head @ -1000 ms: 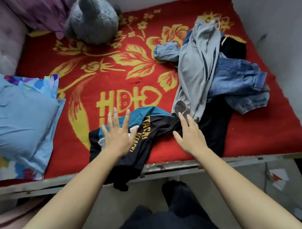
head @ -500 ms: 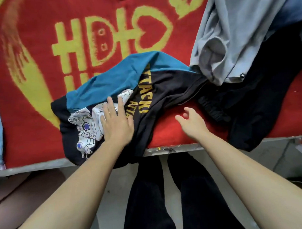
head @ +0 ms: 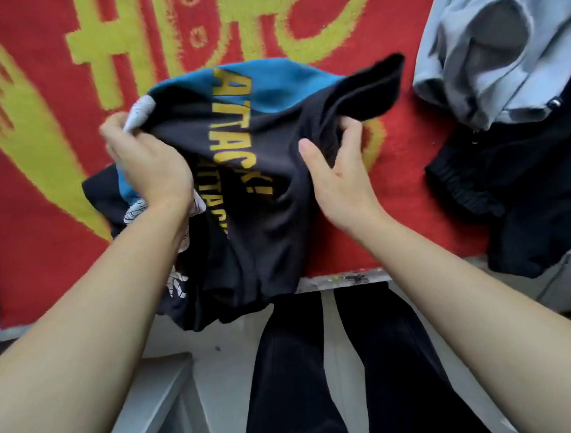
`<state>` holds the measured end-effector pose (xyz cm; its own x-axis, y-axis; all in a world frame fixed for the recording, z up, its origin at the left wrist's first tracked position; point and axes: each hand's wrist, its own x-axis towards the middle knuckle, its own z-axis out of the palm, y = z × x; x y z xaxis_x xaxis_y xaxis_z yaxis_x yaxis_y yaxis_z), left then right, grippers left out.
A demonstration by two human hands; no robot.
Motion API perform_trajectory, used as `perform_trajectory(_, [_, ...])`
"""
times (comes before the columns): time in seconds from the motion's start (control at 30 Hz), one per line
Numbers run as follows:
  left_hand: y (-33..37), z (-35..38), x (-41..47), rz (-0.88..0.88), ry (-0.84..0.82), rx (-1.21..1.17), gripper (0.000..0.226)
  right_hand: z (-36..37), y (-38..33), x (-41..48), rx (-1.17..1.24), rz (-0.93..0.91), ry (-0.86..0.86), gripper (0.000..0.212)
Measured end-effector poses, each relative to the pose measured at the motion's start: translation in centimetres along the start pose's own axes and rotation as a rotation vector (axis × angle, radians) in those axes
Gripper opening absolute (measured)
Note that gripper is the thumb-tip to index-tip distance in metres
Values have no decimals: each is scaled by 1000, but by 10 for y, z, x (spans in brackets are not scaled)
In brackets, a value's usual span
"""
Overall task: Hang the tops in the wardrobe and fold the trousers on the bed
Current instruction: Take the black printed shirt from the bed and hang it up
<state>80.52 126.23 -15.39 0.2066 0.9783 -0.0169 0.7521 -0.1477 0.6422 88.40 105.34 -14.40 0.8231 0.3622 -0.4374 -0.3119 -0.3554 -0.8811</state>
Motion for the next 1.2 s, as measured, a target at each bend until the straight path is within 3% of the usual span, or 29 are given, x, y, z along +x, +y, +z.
perform_trajectory(0.1, [-12,-13,34,-294,149,-104,50,4,-6,4,-258,-181,-110,44])
perform_trajectory(0.2, [-28,-18,44,-395,40,122,45,-17,11,28,-555,41,-66,51])
perform_trajectory(0.3, [-24,-4,34,-371,-166,330,46,-40,31,35,-720,200,-23,31])
perform_trajectory(0.37, [-14,5,26,-209,-183,487,60,-43,38,27,-724,166,-51,22])
perform_trajectory(0.43, [-1,10,16,102,-173,554,69,-42,45,18,-693,152,-69,23])
perform_trajectory(0.57, [31,25,-13,640,-419,356,75,-41,49,11,-530,254,-31,29])
perform_trajectory(0.67, [44,38,-27,899,-715,386,65,-44,47,12,-382,356,4,33])
perform_trajectory(0.73, [46,43,-33,1004,-798,456,47,-53,44,13,-354,384,69,33])
perform_trajectory(0.8, [46,43,-41,917,-788,414,36,-60,36,13,-301,413,132,31])
perform_trajectory(0.9, [61,35,-43,369,-651,117,19,-63,14,6,-84,518,157,27])
perform_trajectory(0.97, [73,21,-37,145,-559,-10,15,-61,-8,2,-52,508,129,27])
perform_trajectory(1.1, [107,-30,-24,138,-562,-191,39,-56,-80,-6,-83,306,118,37])
perform_trajectory(1.2, [137,-81,-10,155,-543,-204,60,-54,-142,-19,-32,191,58,32])
